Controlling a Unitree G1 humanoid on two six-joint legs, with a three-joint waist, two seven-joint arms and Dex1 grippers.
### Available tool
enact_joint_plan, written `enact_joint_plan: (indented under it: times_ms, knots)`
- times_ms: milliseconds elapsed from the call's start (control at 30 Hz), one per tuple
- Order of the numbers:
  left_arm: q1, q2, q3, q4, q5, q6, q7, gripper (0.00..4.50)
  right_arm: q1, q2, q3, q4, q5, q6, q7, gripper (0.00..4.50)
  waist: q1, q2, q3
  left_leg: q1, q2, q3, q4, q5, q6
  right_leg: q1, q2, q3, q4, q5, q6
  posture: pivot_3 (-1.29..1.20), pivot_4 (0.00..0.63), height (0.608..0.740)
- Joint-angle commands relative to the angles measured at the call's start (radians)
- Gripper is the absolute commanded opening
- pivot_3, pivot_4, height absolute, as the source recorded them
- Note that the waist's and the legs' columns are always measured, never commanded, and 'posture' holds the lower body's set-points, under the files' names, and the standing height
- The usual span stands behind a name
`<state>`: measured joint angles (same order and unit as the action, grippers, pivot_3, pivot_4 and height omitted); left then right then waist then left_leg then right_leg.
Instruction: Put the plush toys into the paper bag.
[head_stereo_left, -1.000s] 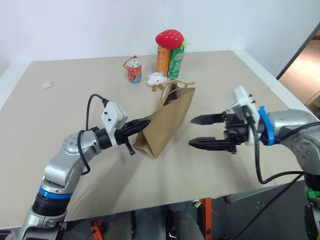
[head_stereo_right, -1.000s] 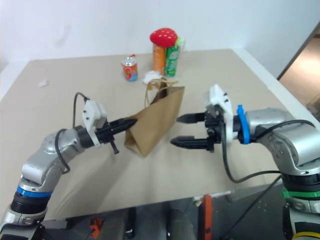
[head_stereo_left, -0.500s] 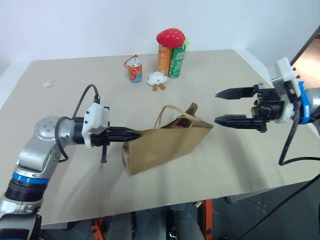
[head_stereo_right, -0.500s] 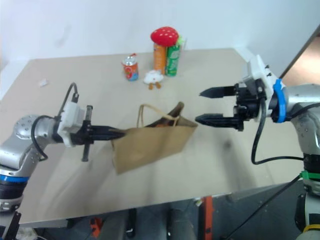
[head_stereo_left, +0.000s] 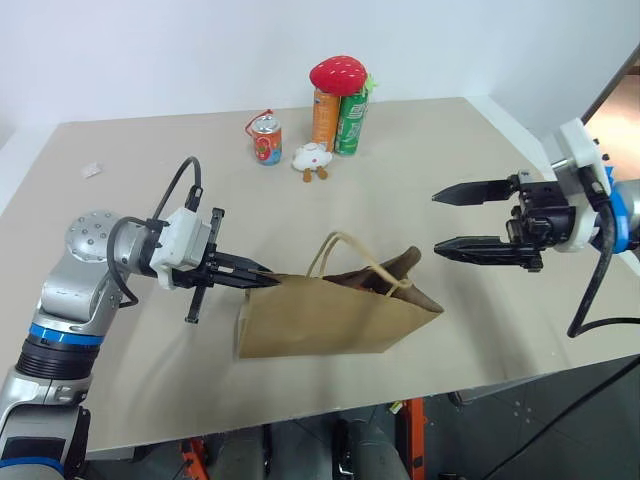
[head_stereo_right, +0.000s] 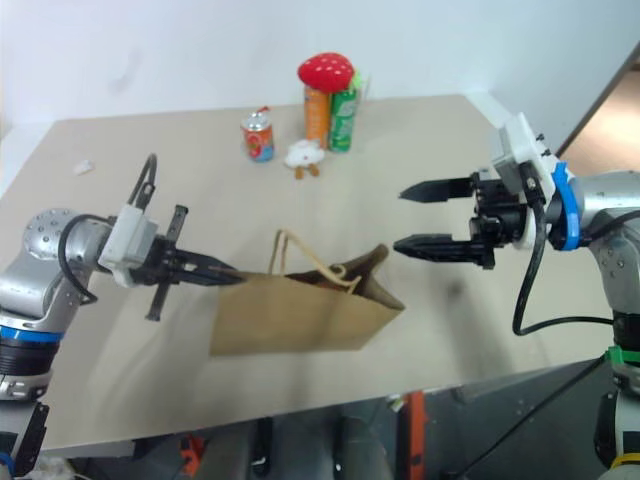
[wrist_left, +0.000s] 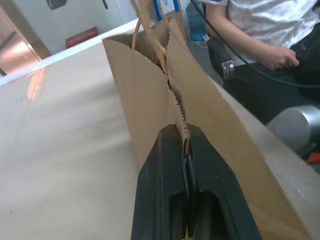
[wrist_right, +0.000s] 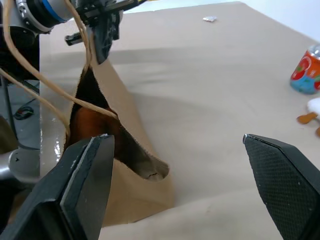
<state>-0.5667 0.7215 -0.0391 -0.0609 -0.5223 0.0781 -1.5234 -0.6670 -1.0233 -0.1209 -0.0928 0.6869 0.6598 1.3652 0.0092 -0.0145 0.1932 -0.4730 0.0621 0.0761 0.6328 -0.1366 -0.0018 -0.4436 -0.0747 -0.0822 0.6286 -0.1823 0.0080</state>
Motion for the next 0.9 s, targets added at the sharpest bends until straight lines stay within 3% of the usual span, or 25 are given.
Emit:
enact_joint_plan:
  times_ms: [33,133,233,500,633,900]
  knots:
    - [0.016,0.006,-0.009,-0.01,0.028,-0.05,-0.021,0.0,-0.02,0.007,-0.02,-0.03,0.018,0.002,-0.011,4.45,0.0,0.0,0.0,0.0,0.0,0.0,0.0,0.0,0.0,0.0,0.0,0.0,0.0,0.0,0.0,0.0,0.15,0.74]
    - [0.021,0.013,-0.016,-0.001,0.06,-0.05,0.0,0.0,-0.03,0.018,-0.009,-0.031,0.014,0.003,-0.014,4.45,0.0,0.0,0.0,0.0,0.0,0.0,0.0,0.0,0.0,0.0,0.0,0.0,0.0,0.0,0.0,0.0,0.15,0.74]
    - [0.025,0.03,0.0,-0.008,0.052,-0.013,0.004,0.89,-0.041,0.032,-0.004,-0.028,0.015,0.008,-0.021,4.5,0.0,0.0,0.0,0.0,0.0,0.0,0.0,0.0,0.0,0.0,0.0,0.0,0.0,0.0,0.0,0.0,0.15,0.74]
    - [0.019,0.123,0.114,-0.164,-0.101,0.257,0.123,4.42,-0.045,0.066,-0.02,0.018,0.011,0.017,-0.05,4.5,0.0,0.0,0.0,0.0,0.001,0.0,0.0,0.0,0.0,0.0,0.001,0.0,0.0,0.0,0.0,0.0,0.15,0.74]
    - [0.004,0.145,0.199,-0.192,-0.18,0.426,0.274,4.42,-0.036,0.08,-0.026,0.068,-0.018,-0.026,-0.058,4.5,0.0,0.0,0.0,0.0,0.001,0.0,0.0,0.0,0.0,0.0,0.001,0.0,0.0,0.0,0.0,0.0,0.15,0.74]
    - [0.11,0.117,0.202,-0.107,0.021,0.335,0.474,4.42,-0.032,0.102,-0.016,0.195,-0.091,-0.14,-0.046,4.5,0.0,0.0,0.0,0.002,0.001,0.001,0.001,0.0,0.0,0.001,0.001,0.001,0.001,0.0,0.0,0.0,0.15,0.74]
